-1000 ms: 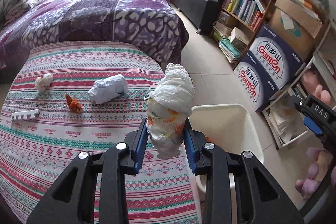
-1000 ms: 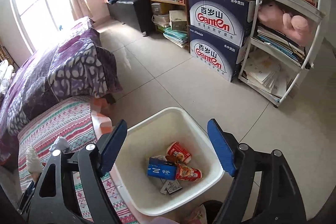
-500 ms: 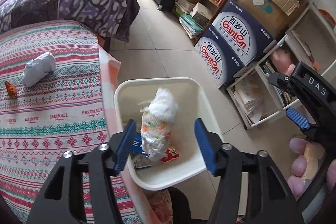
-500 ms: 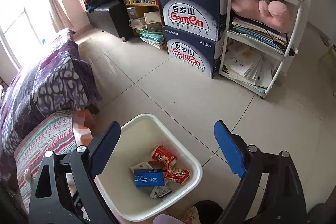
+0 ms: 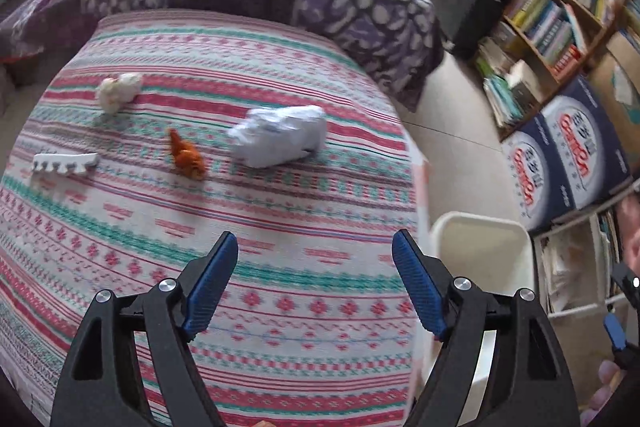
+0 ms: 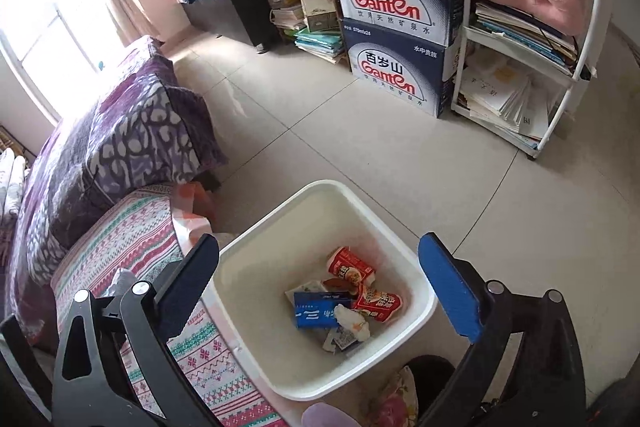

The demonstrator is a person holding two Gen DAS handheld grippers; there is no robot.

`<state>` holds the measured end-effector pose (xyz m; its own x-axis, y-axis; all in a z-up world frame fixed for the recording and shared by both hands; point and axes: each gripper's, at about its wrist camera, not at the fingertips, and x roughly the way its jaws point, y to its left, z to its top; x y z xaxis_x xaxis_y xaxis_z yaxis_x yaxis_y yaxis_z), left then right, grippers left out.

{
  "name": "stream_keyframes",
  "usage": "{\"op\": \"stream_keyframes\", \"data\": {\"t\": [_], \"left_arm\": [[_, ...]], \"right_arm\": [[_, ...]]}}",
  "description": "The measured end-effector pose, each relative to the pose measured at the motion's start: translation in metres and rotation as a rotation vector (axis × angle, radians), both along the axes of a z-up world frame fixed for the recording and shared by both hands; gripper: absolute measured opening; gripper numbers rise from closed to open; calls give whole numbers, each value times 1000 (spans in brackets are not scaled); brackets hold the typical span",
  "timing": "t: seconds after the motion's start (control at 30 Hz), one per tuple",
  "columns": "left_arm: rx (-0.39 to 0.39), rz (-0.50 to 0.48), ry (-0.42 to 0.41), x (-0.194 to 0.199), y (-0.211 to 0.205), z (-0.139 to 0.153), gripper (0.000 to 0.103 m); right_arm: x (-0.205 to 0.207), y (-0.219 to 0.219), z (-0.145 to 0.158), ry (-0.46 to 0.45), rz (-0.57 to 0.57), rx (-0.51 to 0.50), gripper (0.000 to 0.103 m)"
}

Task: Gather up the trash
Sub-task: 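Grasp the white foam toe separator with the left gripper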

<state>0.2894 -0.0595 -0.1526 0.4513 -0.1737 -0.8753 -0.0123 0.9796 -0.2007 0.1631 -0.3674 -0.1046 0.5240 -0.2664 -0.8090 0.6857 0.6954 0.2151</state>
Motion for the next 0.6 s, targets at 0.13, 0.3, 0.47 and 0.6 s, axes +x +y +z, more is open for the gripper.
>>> {"op": "stream_keyframes", "data": {"t": [0.13,0.3,0.47,0.6], "left_arm": [[14,191,40,23,68,-13,77],[-24,467,89,37,152,-31,77],[28,687,131,48,215,-56,77],[-50,815,213,51,250,-84,81]], "right_arm": [[14,20,-3,13,48,23,96],[29,44,-6,21,99,45,96],[45,75,-14,62,173,36,96],[55,94,-20,91,210,4,96]]}}
